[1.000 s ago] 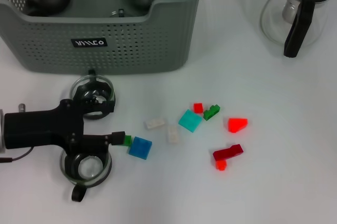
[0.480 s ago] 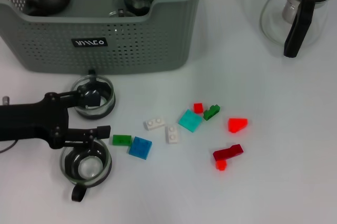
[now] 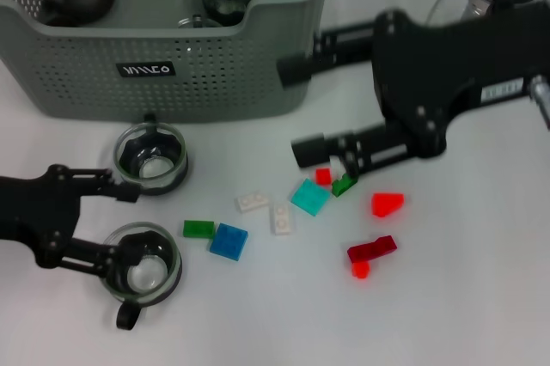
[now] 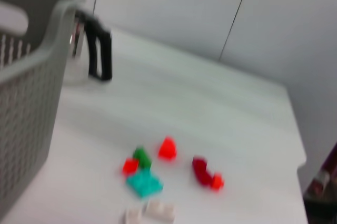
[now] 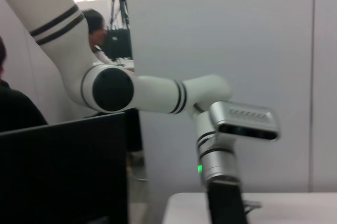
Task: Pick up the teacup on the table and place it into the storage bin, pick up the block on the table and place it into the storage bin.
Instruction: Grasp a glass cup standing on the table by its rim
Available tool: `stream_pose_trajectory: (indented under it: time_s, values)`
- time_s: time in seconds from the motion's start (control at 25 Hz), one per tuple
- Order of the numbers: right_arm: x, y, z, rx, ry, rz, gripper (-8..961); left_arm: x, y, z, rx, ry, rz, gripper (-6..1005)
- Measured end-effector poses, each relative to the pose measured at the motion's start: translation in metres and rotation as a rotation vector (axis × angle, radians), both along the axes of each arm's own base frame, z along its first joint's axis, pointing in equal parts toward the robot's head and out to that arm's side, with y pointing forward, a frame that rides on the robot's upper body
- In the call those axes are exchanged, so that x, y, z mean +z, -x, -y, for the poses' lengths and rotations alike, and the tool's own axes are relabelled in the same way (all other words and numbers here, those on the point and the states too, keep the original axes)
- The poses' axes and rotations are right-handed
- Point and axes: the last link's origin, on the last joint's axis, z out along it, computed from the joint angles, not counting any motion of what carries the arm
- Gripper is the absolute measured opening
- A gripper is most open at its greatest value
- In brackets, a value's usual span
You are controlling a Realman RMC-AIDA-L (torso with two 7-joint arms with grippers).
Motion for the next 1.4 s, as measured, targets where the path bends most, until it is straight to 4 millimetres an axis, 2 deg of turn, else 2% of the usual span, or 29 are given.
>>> stream_pose_trajectory:
  time_s: [0.2, 0.44, 0.8, 1.4]
  values:
    - [-0.012, -0.016, 0.002, -0.056, 0.066, -0.010, 781, 0.007, 0.004, -0.003, 0.064, 0.020, -0.081, 877]
    - [-0.013, -0.026, -0.002, -0.058, 0.043, -0.011, 775, 0.015, 0.001, -0.010, 0.183, 0.032, -0.175, 877]
    - [-0.015, -0.034, -0.003, -0.029, 0.037, 0.056, 775, 0.003, -0.006, -0.028, 0.384, 0.069, -0.359, 878]
    - [-0.016, -0.030, -0.013, -0.021, -0.020, 0.061, 776, -0.003, -0.019, -0.032, 0.368, 0.111, -0.442, 877]
